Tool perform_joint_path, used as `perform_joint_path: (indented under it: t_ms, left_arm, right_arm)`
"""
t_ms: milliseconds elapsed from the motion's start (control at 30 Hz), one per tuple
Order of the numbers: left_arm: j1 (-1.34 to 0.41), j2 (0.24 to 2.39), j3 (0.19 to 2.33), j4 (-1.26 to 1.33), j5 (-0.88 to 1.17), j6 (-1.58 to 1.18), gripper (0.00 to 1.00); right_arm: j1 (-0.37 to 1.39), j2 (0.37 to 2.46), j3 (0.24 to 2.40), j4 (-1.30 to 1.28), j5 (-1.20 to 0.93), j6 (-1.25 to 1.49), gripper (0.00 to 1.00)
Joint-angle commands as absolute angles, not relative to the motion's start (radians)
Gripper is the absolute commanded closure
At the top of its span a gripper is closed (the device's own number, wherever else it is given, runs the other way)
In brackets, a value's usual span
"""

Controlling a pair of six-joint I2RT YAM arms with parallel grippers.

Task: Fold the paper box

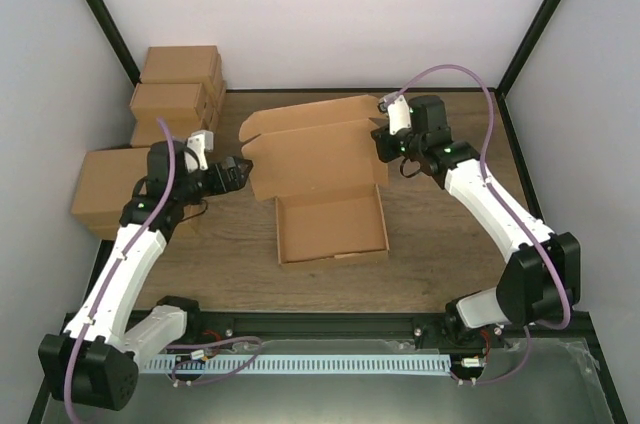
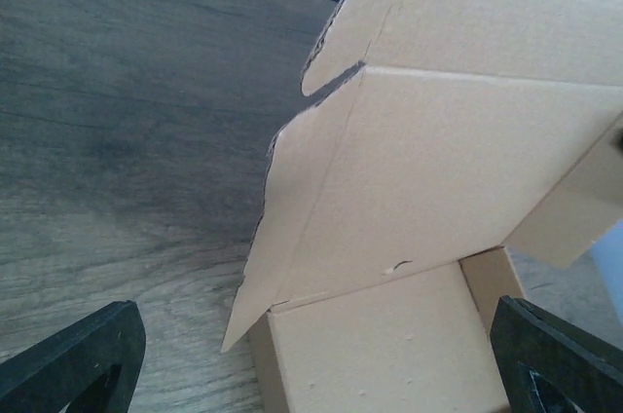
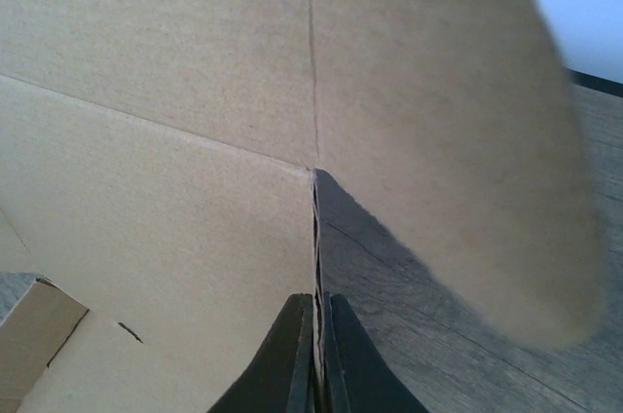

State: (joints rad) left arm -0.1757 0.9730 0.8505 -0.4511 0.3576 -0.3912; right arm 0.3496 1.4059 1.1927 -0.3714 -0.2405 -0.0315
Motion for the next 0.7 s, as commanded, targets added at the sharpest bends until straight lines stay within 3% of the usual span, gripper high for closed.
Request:
perform_joint_path:
  t_ms: [0,333,667]
  left_arm:
    - [-0.145,0.973,0.897,-0.473,0.459,-0.355,0.00]
    - [-0.145,1.084,0.965,-0.474,0.386,-0.238,0.00]
    - [-0.145,1.302,1.167,-0.584,0.325,-0.067,0.13]
  right_arm:
    - [0.353,1.404,1.219,-0.326,-0.238,-0.022,0.99]
    - [0.354,1.355,1.128,-0.212,-0.247,-0.003,0.99]
    - [0.353,1.371,1.136,-0.232,-0.266,-0.012,0.99]
